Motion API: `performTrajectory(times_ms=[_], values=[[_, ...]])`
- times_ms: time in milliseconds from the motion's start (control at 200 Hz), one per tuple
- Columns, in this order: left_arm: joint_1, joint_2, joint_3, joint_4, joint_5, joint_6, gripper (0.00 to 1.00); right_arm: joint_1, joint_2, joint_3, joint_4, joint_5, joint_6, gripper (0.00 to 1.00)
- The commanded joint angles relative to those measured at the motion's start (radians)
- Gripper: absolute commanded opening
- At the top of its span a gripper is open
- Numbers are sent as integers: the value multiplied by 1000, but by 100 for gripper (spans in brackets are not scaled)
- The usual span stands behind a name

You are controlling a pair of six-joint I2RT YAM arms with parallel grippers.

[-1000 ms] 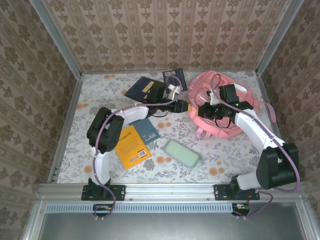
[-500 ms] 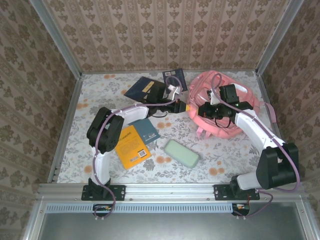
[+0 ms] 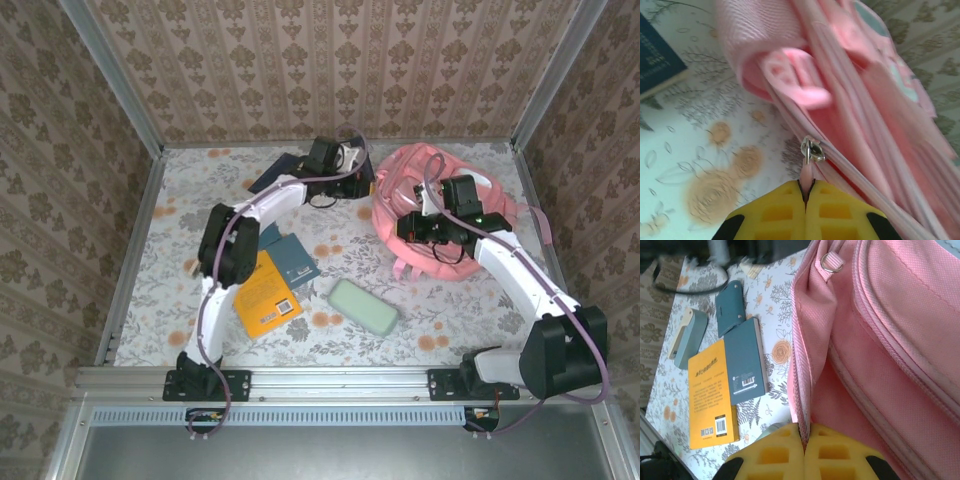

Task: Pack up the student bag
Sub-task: Unzip the student bag at the top-right of the table.

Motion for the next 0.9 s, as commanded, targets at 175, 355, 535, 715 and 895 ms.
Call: performTrajectory(times_ms=[175, 355, 535, 715, 895], values=[[41, 232, 336, -127, -141, -31, 0, 62, -30, -1, -47, -15, -57, 0], [41, 226, 346, -102, -100, -38, 19, 64, 18, 8, -1, 25, -3, 0], [60, 50, 176, -90, -118, 1, 55, 67, 152, 68, 68, 52, 59, 1], [82, -206, -85, -44, -170, 23, 63, 85, 325, 188, 114, 72, 112, 10], [88, -420, -339, 9, -205, 9, 65, 96, 498, 361, 83, 93, 148, 44]])
